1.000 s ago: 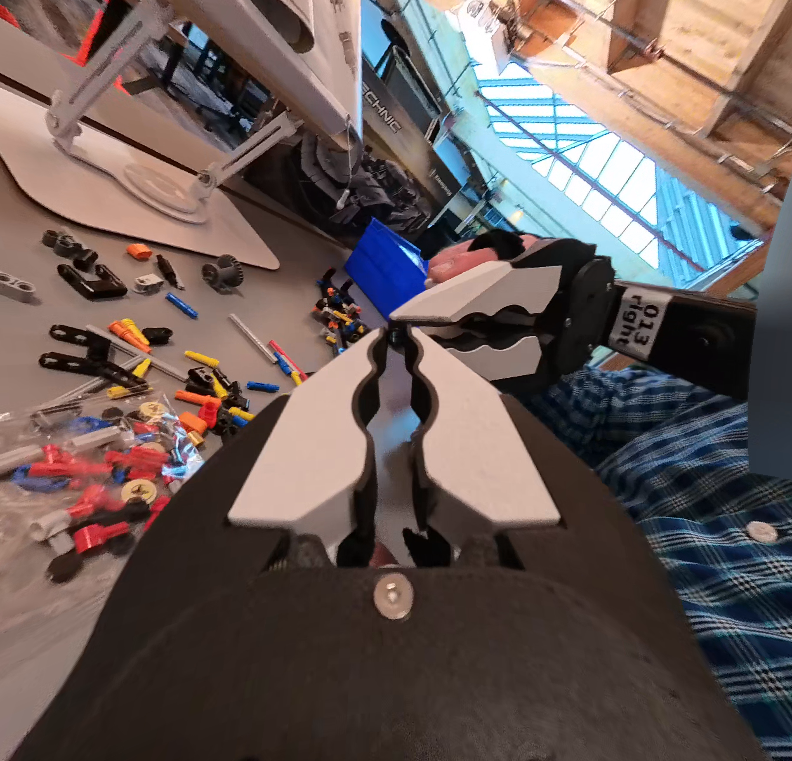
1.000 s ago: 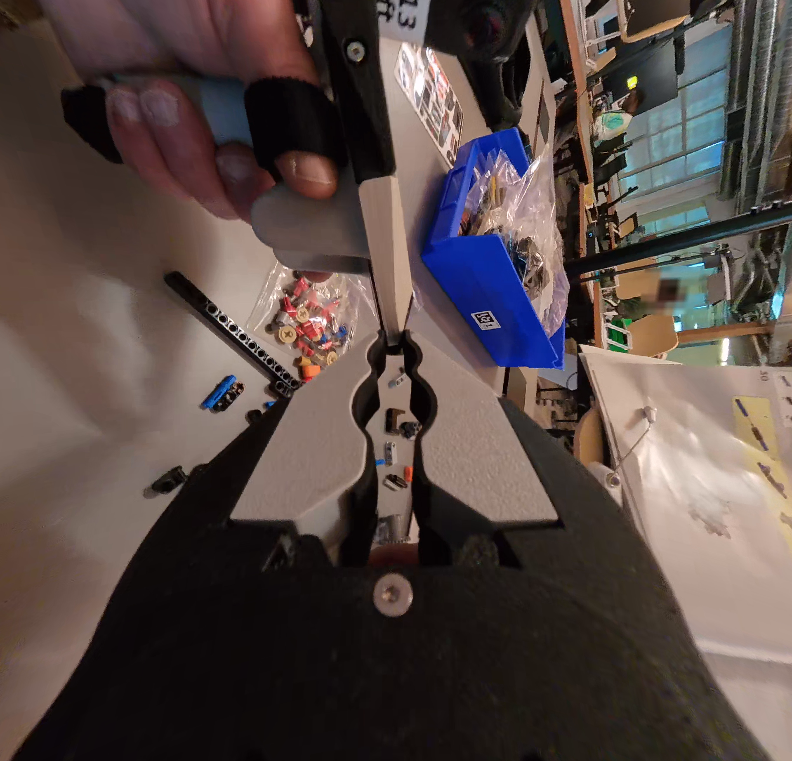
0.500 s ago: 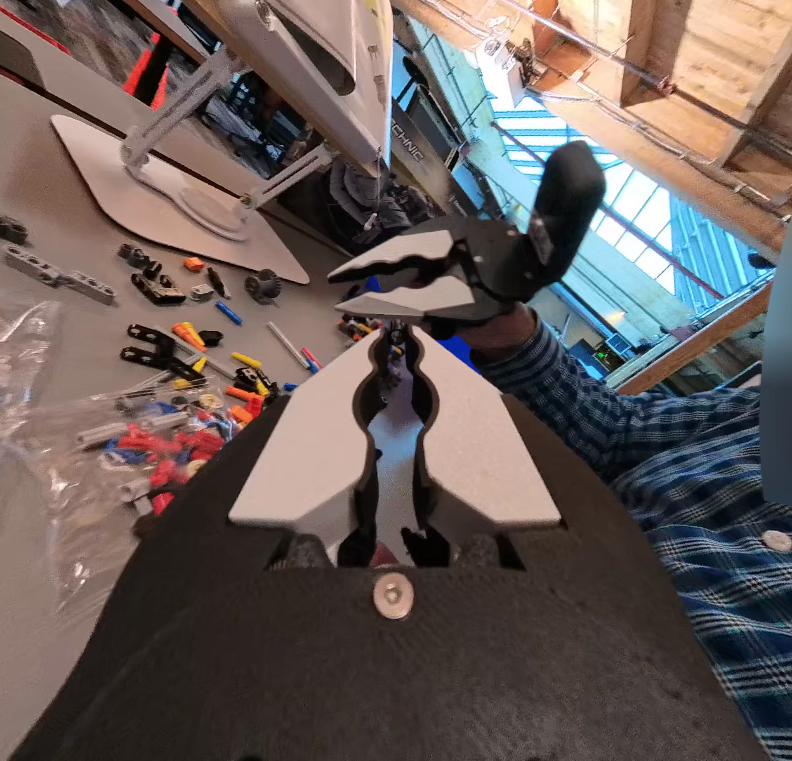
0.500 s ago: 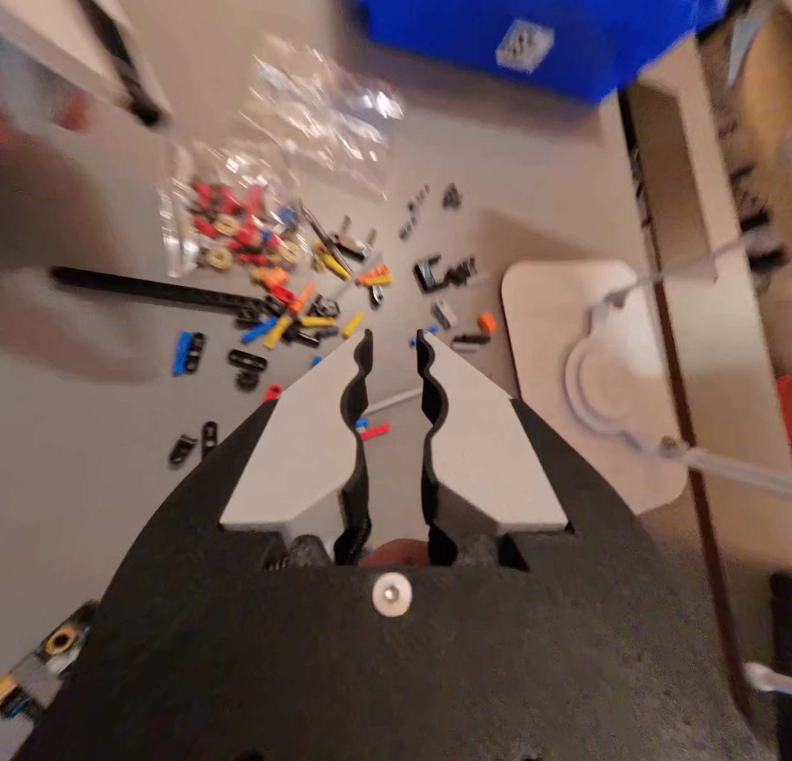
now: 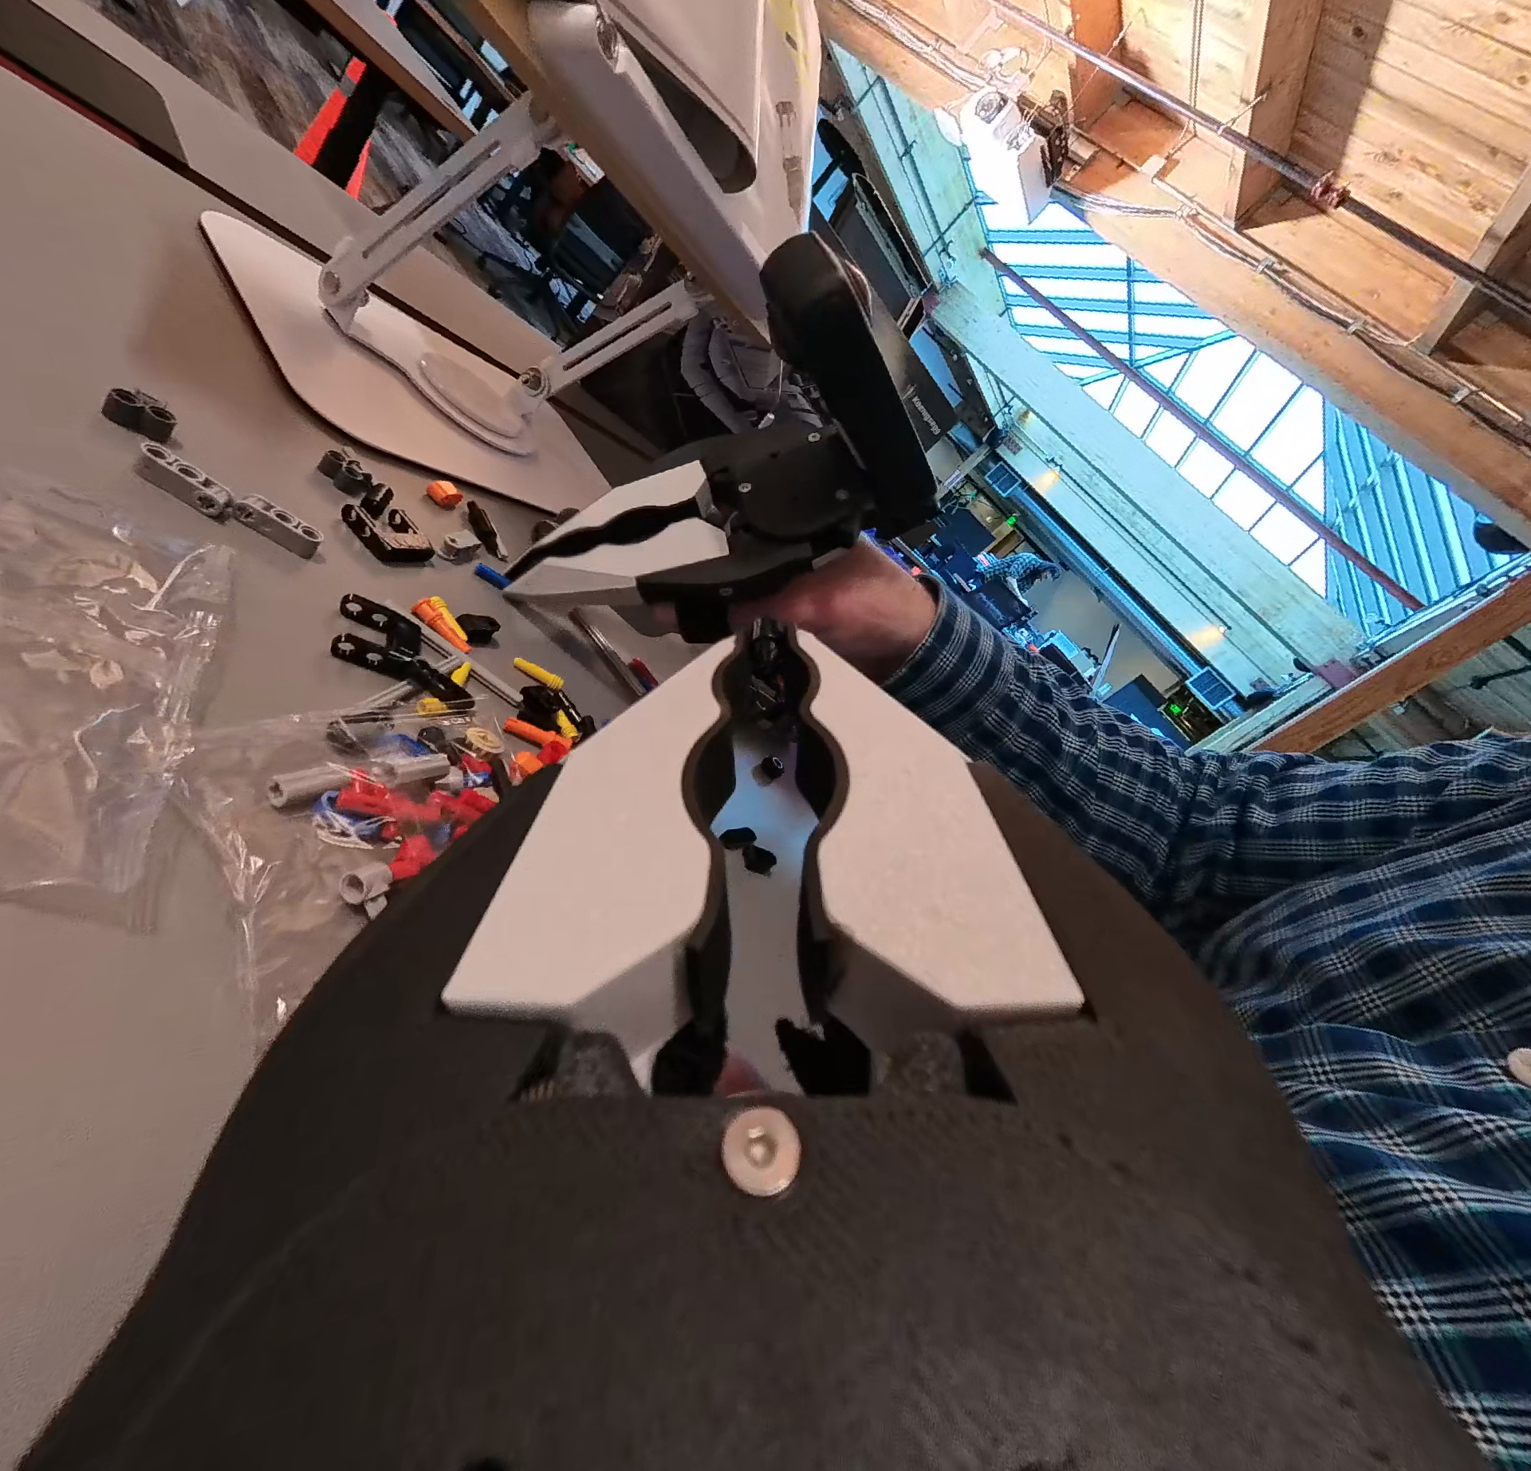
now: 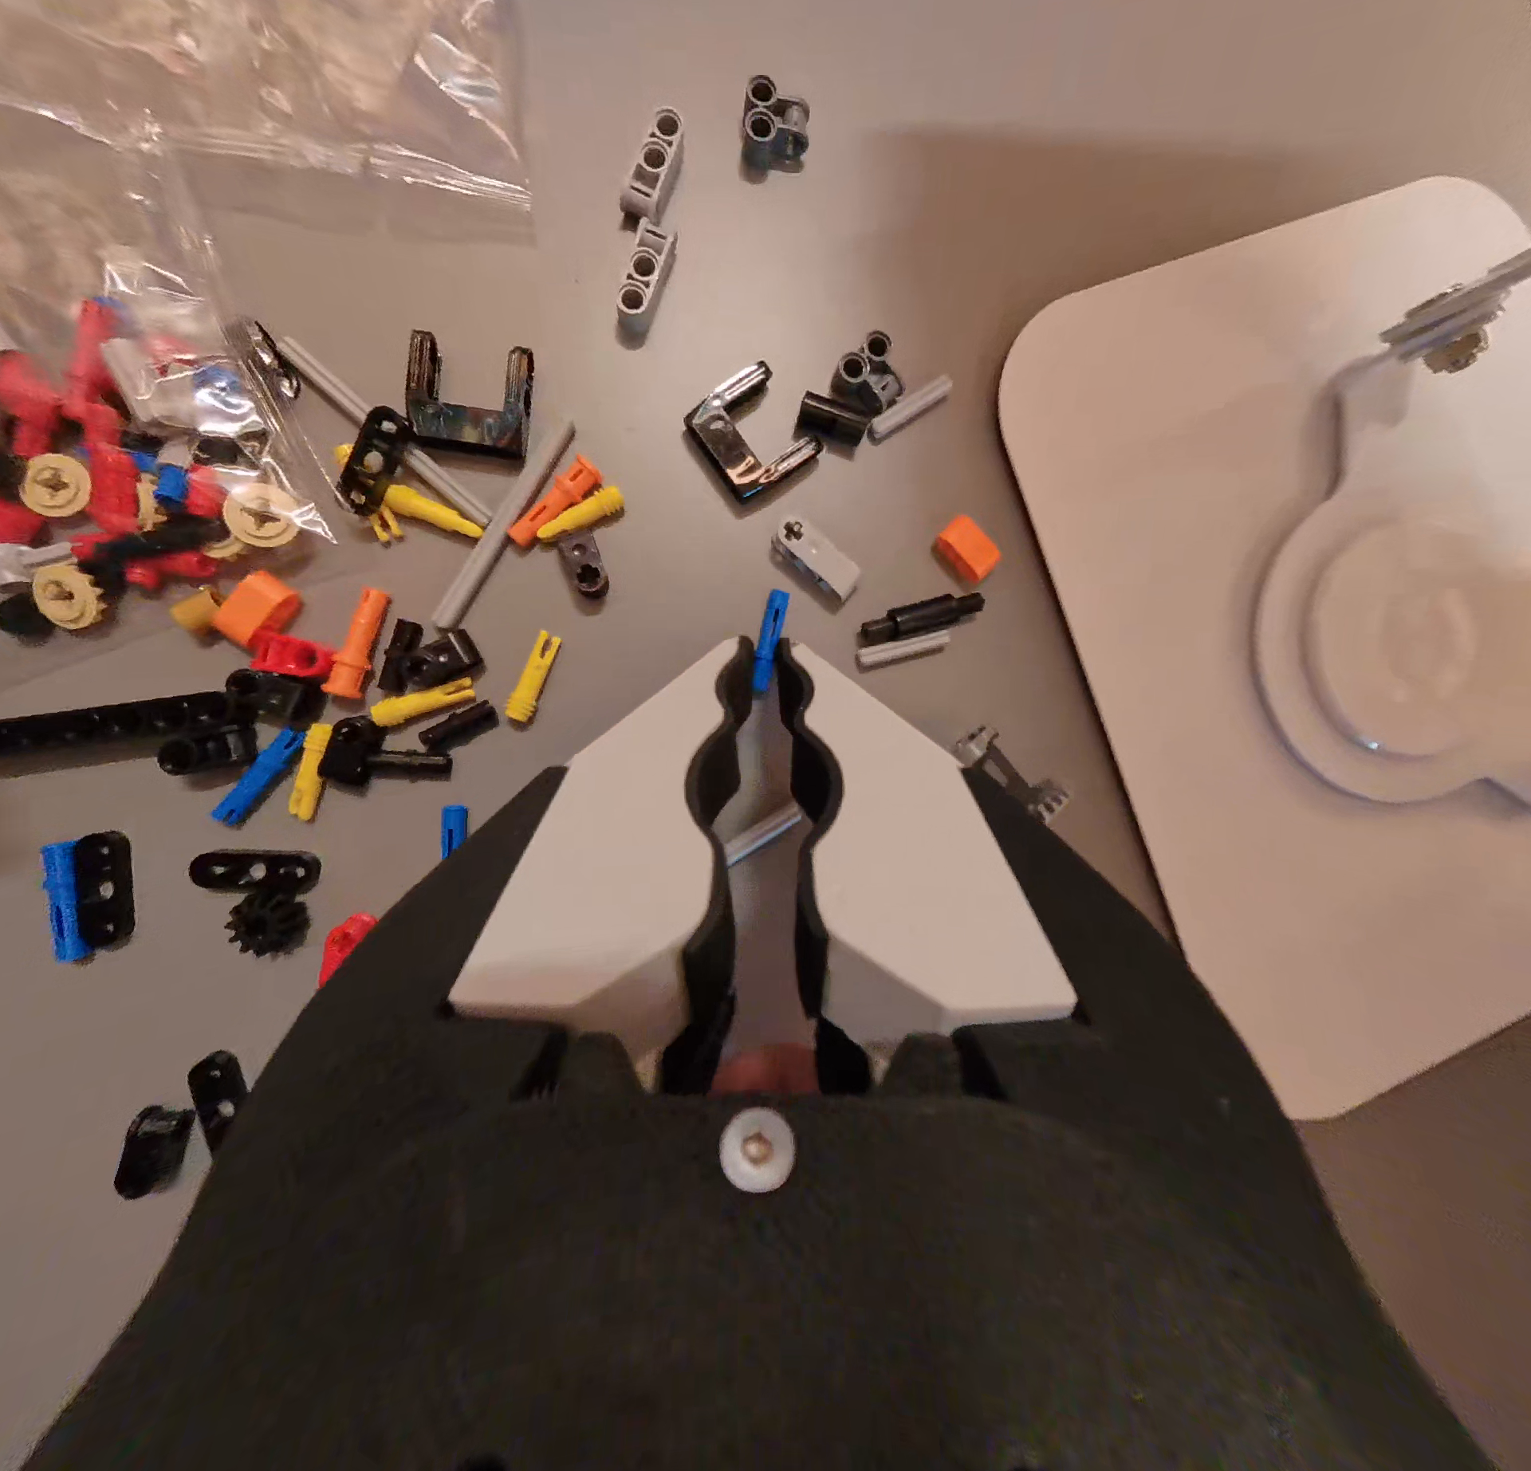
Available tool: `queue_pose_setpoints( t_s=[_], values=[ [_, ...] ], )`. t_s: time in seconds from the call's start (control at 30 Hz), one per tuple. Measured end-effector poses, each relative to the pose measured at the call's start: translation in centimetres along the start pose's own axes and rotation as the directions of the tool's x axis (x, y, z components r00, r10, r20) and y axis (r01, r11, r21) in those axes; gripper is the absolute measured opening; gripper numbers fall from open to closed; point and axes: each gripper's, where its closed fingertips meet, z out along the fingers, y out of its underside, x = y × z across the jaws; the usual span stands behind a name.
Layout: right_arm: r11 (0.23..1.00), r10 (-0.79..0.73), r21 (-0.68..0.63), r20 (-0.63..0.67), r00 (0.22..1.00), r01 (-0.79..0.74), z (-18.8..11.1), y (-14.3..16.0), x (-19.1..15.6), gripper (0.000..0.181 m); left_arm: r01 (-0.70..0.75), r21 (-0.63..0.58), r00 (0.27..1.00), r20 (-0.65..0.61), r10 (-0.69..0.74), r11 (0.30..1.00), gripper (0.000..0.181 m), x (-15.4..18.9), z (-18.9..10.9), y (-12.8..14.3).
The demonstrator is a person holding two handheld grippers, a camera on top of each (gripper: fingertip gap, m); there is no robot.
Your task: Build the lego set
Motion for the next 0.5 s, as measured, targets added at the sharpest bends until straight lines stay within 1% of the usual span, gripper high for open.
queue_pose_setpoints(
  t_s=[0.17,0.27,0.33,0.43,0.5],
  values=[
    [0.999,-0.025,0.020,0.052,0.998,0.024,-0.4,0.2,-0.5,0.002,0.001,-0.005,1.000,0.000,-0.001,1.000,0.005,0.0,0.0,0.1],
    [0.993,-0.118,0.035,0.109,0.987,0.114,-1.7,0.7,-2.3,0.002,-0.009,-0.022,1.000,0.012,0.009,1.000,0.005,-0.1,0.0,0.3],
    [0.980,-0.192,0.070,0.126,0.973,0.184,-3.3,1.0,-3.7,0.002,-0.027,-0.032,0.999,0.024,0.027,0.999,0.005,-0.2,0.1,0.4],
    [0.971,-0.239,0.076,0.186,0.953,0.228,-6.3,2.2,-6.6,0.002,-0.044,-0.047,0.998,0.033,0.046,0.998,0.004,-0.2,0.3,0.6],
    [0.973,-0.230,0.061,0.233,0.945,0.221,-8.1,3.4,-8.6,0.002,-0.054,-0.061,0.998,0.036,0.056,0.997,0.005,-0.2,0.4,0.9]
  ],
)
